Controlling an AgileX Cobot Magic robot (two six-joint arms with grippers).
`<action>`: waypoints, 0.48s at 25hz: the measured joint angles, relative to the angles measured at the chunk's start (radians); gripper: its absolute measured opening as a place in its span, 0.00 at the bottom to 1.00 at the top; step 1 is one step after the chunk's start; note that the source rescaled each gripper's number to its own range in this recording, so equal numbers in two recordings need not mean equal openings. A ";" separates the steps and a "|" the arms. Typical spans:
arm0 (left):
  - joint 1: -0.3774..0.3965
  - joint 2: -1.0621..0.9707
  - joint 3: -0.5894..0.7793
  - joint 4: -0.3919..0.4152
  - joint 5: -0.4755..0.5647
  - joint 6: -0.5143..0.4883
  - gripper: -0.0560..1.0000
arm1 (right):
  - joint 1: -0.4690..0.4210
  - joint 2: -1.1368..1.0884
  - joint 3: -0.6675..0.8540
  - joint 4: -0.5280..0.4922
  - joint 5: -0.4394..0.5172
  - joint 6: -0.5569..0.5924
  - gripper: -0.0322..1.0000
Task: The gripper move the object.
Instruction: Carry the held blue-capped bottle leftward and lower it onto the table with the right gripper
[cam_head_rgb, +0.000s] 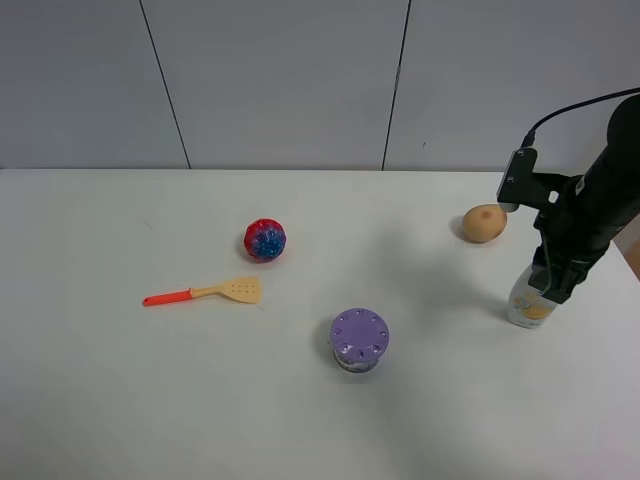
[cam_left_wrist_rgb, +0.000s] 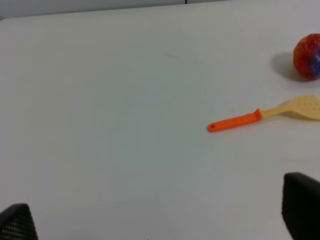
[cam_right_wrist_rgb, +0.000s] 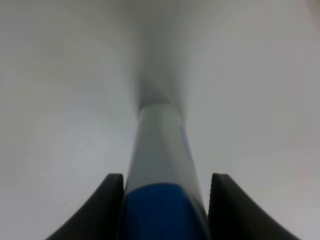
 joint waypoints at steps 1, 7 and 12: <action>0.000 0.000 0.000 0.000 0.000 0.000 1.00 | 0.000 -0.011 -0.006 0.007 0.003 0.000 0.05; 0.000 0.000 0.000 0.000 0.000 0.000 1.00 | 0.000 -0.030 -0.201 0.137 0.071 0.000 0.05; 0.000 0.000 0.000 0.000 0.000 0.000 1.00 | 0.000 -0.012 -0.429 0.256 0.083 0.000 0.05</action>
